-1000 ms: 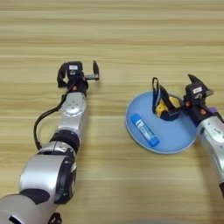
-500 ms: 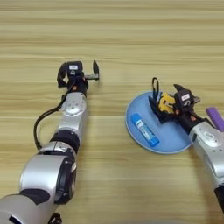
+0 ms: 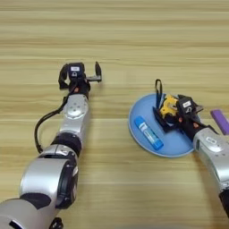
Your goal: Move the objects on the table
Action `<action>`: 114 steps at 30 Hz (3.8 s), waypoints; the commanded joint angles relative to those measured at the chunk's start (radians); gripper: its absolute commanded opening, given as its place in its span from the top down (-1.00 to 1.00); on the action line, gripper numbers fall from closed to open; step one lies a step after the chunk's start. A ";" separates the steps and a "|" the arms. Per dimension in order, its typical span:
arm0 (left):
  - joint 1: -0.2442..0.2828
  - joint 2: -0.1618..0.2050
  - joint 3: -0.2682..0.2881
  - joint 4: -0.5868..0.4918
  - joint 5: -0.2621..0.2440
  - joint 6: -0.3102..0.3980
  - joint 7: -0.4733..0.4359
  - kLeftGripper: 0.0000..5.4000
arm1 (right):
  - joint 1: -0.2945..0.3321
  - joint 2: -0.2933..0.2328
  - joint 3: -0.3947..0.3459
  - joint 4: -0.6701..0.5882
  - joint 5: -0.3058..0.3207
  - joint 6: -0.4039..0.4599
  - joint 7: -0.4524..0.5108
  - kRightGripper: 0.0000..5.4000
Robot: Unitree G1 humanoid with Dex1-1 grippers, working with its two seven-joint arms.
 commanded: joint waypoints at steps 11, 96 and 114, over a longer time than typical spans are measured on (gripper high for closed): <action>0.006 0.003 -0.005 -0.006 0.014 -0.001 -0.001 -1.00 | -0.004 -0.002 -0.003 0.010 0.002 0.036 0.008 -0.77; 0.005 0.010 -0.005 -0.001 0.014 0.001 -0.004 -1.00 | -0.317 -0.109 -0.244 0.519 0.044 -0.172 -0.103 -0.75; 0.004 0.007 -0.006 -0.002 0.016 0.001 0.001 -1.00 | -0.321 -0.112 -0.232 0.544 0.037 -0.184 -0.093 -0.99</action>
